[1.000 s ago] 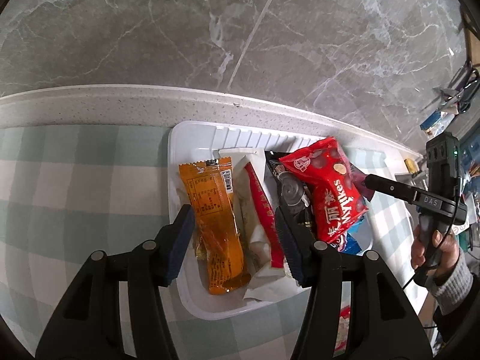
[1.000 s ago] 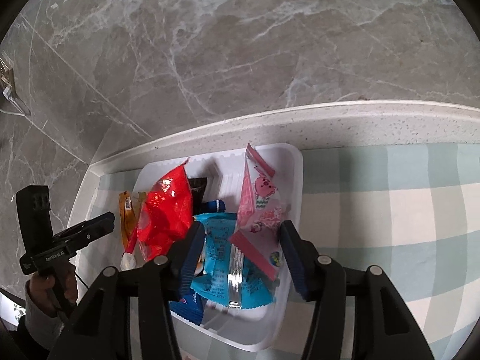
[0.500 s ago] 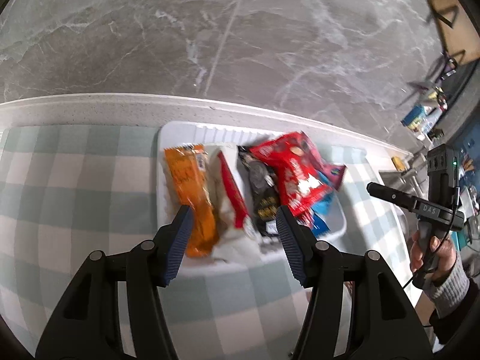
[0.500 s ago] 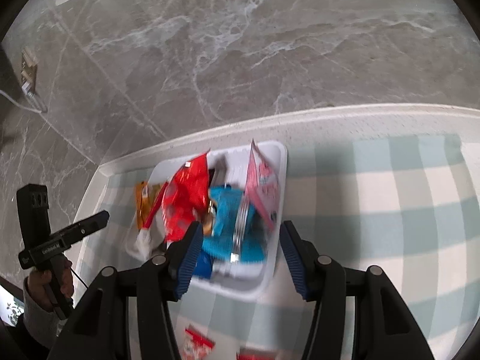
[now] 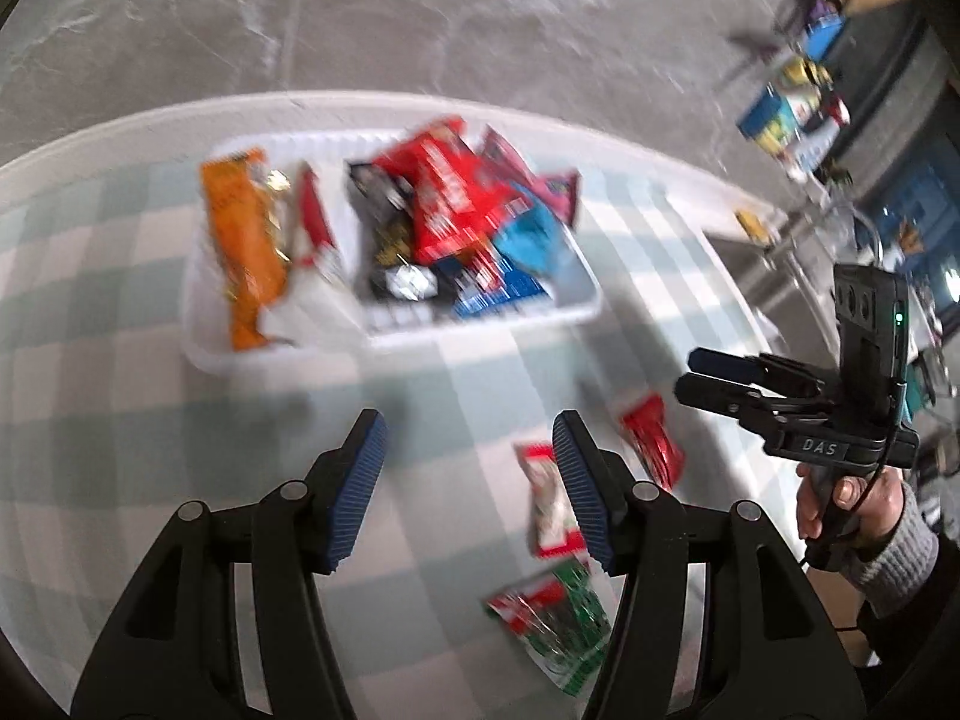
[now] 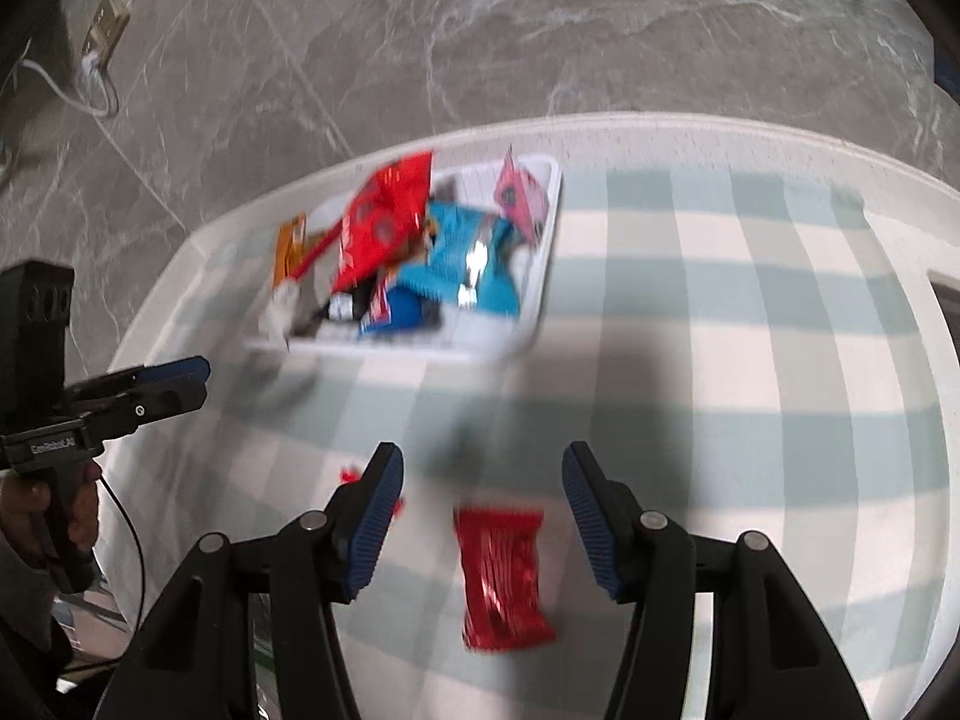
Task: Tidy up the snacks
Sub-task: 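Move both open tools back over the remaining snacks on the table, then grasp the red-white candy pack with left tool while right tool grasps the red wrapped candy, then lift the red-white candy pack and red wrapped candy toward the tray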
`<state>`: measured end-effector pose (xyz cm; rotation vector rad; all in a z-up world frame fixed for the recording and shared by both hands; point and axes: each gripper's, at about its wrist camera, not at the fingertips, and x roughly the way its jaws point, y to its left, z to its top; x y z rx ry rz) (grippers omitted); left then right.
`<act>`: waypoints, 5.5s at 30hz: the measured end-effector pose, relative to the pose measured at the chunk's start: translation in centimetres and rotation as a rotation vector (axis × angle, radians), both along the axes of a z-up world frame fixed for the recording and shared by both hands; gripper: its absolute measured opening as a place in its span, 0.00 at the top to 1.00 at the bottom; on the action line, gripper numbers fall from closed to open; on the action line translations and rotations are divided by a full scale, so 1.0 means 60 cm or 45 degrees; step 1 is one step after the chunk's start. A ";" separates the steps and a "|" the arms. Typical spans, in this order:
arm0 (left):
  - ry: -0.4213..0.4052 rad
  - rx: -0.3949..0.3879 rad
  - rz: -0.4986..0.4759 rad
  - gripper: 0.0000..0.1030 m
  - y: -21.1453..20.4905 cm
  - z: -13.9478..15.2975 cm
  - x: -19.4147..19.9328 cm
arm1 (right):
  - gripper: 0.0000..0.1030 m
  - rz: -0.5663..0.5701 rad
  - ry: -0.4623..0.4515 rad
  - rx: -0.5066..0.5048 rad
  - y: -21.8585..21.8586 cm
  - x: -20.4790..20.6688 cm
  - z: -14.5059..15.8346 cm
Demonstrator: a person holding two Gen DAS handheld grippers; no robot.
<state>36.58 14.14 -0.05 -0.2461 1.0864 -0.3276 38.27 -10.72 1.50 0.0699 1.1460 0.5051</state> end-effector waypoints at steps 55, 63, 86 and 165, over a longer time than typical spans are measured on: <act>0.104 0.214 -0.266 0.46 -0.188 -0.122 0.004 | 0.38 0.217 -0.120 -0.337 0.059 -0.058 -0.071; 0.072 0.230 -0.297 0.46 -0.193 -0.126 0.002 | 0.43 0.226 -0.131 -0.346 0.059 -0.058 -0.070; 0.055 0.145 -0.297 0.68 -0.174 -0.124 -0.004 | 0.67 0.219 -0.123 -0.362 0.046 -0.063 -0.062; 0.007 -0.218 -0.110 0.70 -0.052 -0.044 0.017 | 0.68 -0.092 0.153 0.388 -0.027 0.010 -0.013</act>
